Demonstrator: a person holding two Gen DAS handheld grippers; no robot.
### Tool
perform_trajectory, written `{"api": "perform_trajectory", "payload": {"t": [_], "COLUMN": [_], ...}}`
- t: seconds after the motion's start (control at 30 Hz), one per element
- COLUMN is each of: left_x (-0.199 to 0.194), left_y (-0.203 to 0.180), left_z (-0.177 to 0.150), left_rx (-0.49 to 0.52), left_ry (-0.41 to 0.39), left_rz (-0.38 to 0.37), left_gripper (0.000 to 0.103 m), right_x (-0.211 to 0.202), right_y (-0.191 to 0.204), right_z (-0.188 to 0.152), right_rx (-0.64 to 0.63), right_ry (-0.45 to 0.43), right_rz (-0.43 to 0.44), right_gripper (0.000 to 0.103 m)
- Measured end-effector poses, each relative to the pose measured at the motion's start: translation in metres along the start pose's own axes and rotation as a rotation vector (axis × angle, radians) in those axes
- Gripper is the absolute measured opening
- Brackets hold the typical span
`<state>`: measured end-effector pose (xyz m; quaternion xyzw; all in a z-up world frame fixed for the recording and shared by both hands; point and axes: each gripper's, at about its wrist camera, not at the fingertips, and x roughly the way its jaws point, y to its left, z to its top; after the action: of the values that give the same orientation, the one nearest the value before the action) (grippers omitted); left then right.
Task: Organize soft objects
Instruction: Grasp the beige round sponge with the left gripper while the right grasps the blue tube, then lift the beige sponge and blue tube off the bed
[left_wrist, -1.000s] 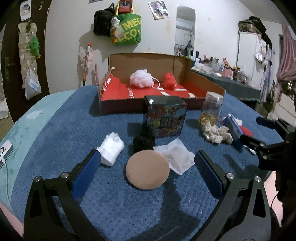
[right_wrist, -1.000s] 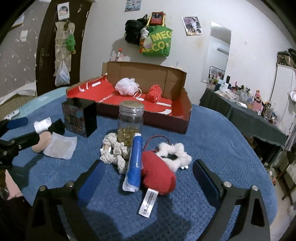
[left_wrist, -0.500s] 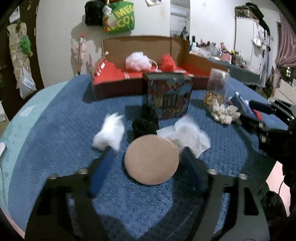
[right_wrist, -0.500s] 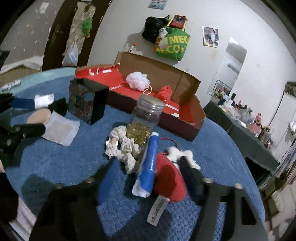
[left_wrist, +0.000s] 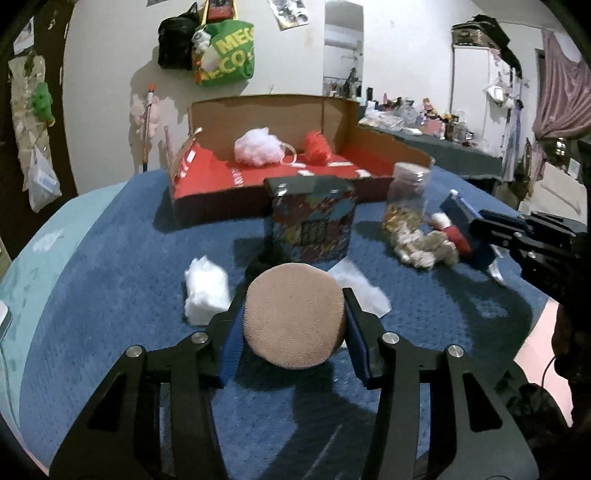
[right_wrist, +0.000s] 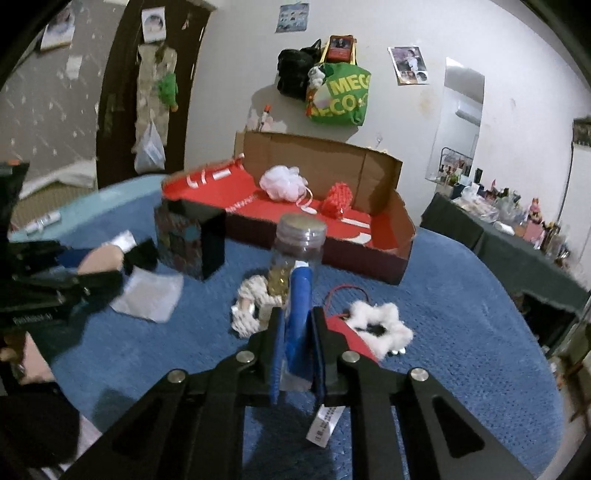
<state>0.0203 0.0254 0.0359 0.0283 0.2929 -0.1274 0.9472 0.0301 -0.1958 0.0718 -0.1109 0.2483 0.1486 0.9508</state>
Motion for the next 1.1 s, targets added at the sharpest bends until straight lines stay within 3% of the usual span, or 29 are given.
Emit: {"api": "perform_trajectory", "payload": {"t": [0.3,0.63,0.8,1.0,1.07,1.1], "left_x": [-0.001,0.001,0.004,0.012,0.015,0.016], "left_y": [-0.013,-0.02,-0.019,-0.021,-0.02,-0.019], "left_z": [0.014,0.016,0.014,0.006,0.002,0.001], "left_rx": [0.014,0.03,0.026,0.029,0.018,0.011], "left_ry": [-0.024,-0.018,0.003,0.045,0.055,0.055], "left_rz": [-0.049,-0.062,-0.088,-0.116,-0.128,-0.126], "left_gripper": [0.046,0.046,0.046,0.054,0.061,0.062], "right_x": [-0.007,-0.005,0.001,0.016,0.014,0.013], "right_y": [0.0,0.001,-0.003,-0.003,-0.003,-0.002], "right_z": [0.005,0.002,-0.004,-0.017,-0.017,-0.017], "right_rx": [0.07,0.078,0.125,0.134,0.125,0.115], "right_ry": [-0.017,-0.012,0.035,0.127,0.118,0.116], "right_rz": [0.101,0.131,0.208,0.196,0.166,0.153], "right_gripper": [0.015,0.014,0.014,0.016,0.023,0.036]}}
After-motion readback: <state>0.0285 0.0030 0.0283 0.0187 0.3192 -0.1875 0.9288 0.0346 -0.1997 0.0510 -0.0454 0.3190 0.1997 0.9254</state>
